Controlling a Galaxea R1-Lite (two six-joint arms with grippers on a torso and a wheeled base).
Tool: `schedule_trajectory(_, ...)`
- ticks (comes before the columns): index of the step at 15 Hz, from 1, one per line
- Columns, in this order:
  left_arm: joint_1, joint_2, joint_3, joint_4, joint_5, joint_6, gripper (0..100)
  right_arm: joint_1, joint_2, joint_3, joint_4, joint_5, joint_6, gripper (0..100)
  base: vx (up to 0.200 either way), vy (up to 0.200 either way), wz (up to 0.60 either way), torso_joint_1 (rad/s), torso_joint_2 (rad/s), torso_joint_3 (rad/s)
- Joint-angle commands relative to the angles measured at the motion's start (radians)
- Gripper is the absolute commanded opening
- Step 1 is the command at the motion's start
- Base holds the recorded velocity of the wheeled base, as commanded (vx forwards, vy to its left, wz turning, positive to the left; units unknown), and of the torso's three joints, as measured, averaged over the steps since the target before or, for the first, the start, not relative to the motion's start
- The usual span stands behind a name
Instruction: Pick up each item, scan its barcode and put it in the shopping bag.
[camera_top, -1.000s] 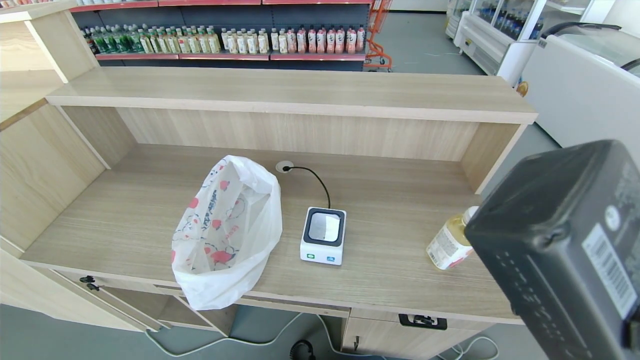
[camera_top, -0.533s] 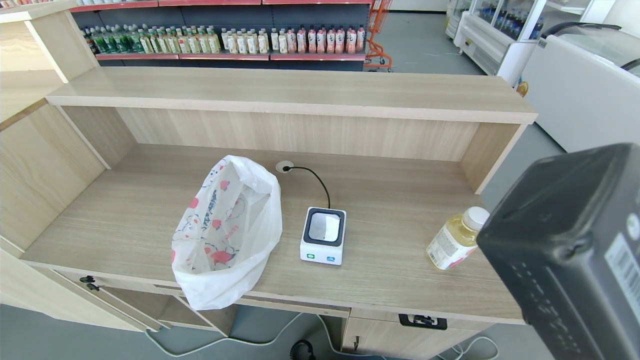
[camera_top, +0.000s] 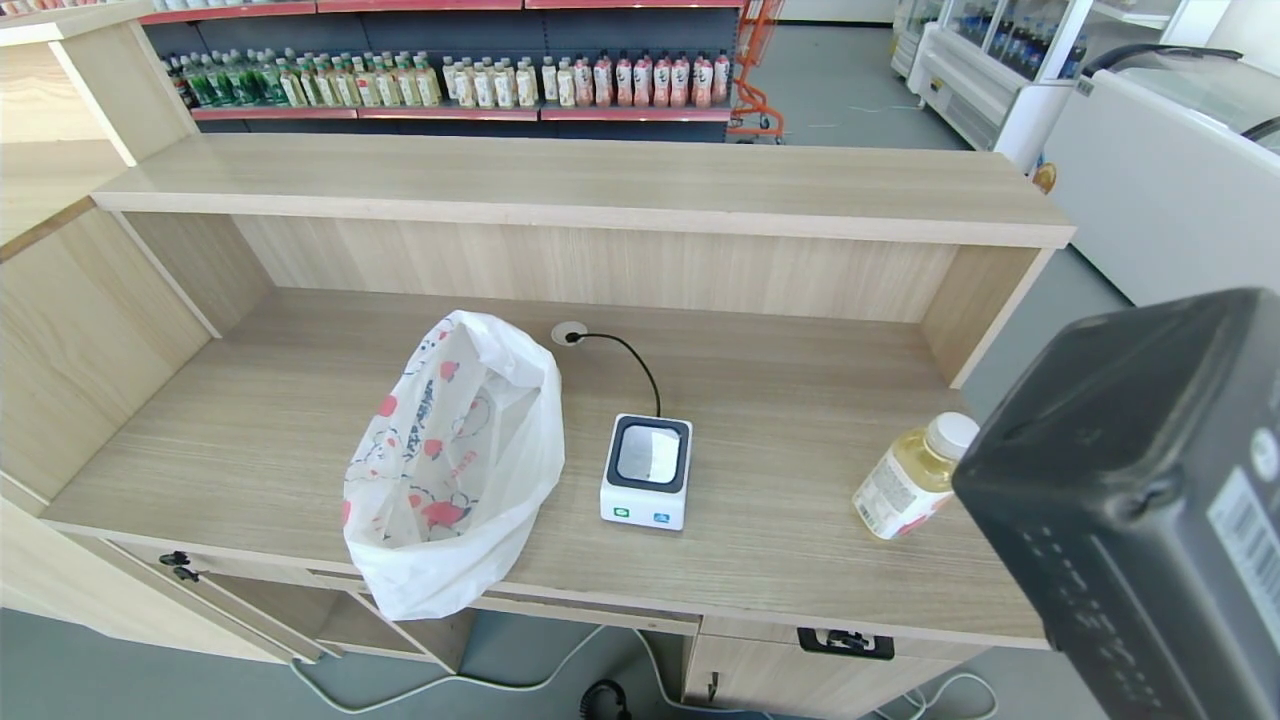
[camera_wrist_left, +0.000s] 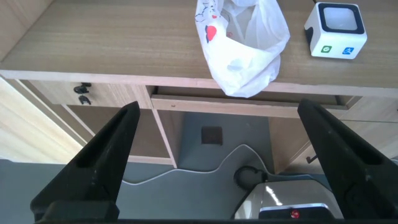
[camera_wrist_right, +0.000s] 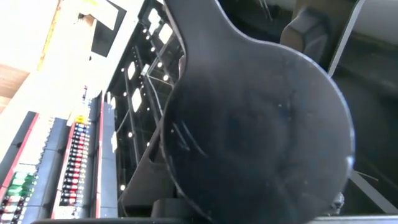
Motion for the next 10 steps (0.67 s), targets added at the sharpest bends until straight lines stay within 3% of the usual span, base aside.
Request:
schedule_trajectory(1, 0.000, 0.000, 0.000, 0.000, 0.000, 0.001, 100, 0.000, 0.005, 0.001, -0.002, 0.000, 0.000, 0, 0.000, 0.000, 0.00, 0.000, 0.00, 0.000)
schedule_trajectory(3, 0.000, 0.000, 0.000, 0.000, 0.000, 0.000, 100, -0.001, 0.017, -0.006, 0.005, -0.012, 0.039, 0, 0.000, 0.000, 0.00, 0.000, 0.00, 0.000)
schedule_trajectory(5, 0.000, 0.000, 0.000, 0.000, 0.000, 0.000, 100, -0.037, 0.054, -0.029, 0.106, -0.222, 0.281, 0, 0.000, 0.000, 0.00, 0.000, 0.00, 0.000)
schedule_trajectory(6, 0.000, 0.000, 0.000, 0.000, 0.000, 0.000, 100, -0.087, 0.032, -0.041, 0.279, -0.475, 0.576, 0, 0.000, 0.000, 0.00, 0.000, 0.00, 0.000)
schedule_trajectory(7, 0.000, 0.000, 0.000, 0.000, 0.000, 0.000, 100, -0.132, -0.011, -0.064, 0.361, -0.646, 0.761, 0, 0.000, 0.000, 0.00, 0.000, 0.00, 0.000)
schedule_trajectory(8, 0.000, 0.000, 0.000, 0.000, 0.000, 0.000, 100, -0.234, -0.054, -0.052, 0.390, -0.797, 0.898, 0, 0.000, 0.000, 0.00, 0.000, 0.00, 0.000)
schedule_trajectory(10, 0.000, 0.000, 0.000, 0.000, 0.000, 0.000, 100, -0.457, -0.060, 0.005, 0.410, -0.739, 1.011, 0, 0.000, 0.000, 0.00, 0.000, 0.00, 0.000)
